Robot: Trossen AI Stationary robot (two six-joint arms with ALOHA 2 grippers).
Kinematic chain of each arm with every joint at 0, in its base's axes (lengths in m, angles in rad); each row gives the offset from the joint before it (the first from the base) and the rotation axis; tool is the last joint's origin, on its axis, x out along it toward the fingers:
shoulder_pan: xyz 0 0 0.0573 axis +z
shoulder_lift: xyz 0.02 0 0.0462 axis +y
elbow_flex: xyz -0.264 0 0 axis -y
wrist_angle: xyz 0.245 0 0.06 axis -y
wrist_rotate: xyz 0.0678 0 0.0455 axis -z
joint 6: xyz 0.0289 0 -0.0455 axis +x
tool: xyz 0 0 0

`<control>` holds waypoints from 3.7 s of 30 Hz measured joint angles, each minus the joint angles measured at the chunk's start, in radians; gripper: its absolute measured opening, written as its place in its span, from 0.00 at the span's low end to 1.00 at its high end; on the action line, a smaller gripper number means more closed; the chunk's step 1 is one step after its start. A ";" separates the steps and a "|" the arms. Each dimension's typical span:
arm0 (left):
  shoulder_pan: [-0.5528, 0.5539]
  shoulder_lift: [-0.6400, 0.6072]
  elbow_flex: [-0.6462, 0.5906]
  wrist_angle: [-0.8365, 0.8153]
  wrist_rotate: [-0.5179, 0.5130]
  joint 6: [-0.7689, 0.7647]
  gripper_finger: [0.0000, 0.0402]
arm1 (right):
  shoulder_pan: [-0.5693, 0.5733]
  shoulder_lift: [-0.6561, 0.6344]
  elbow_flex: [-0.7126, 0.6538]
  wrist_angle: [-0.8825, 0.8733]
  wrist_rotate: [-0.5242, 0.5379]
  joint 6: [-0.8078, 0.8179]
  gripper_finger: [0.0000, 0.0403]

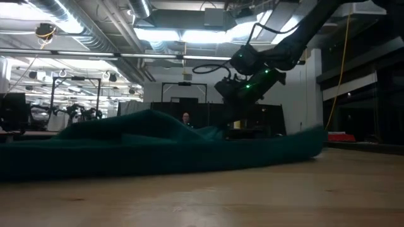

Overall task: Fold microfiber towels
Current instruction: Fold the blue napkin

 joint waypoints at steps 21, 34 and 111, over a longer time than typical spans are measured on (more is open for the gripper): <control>-0.140 -0.033 -0.003 0.046 -0.032 0.100 0.01 | -0.111 -0.034 0.000 -0.131 0.031 0.012 0.05; -0.201 -0.033 -0.003 0.130 -0.567 -0.030 0.19 | -0.116 -0.137 0.000 -0.020 -0.197 0.082 0.33; 1.242 -0.174 0.187 -0.270 0.991 2.067 0.16 | 0.361 -0.181 -0.398 0.145 -0.506 0.385 0.38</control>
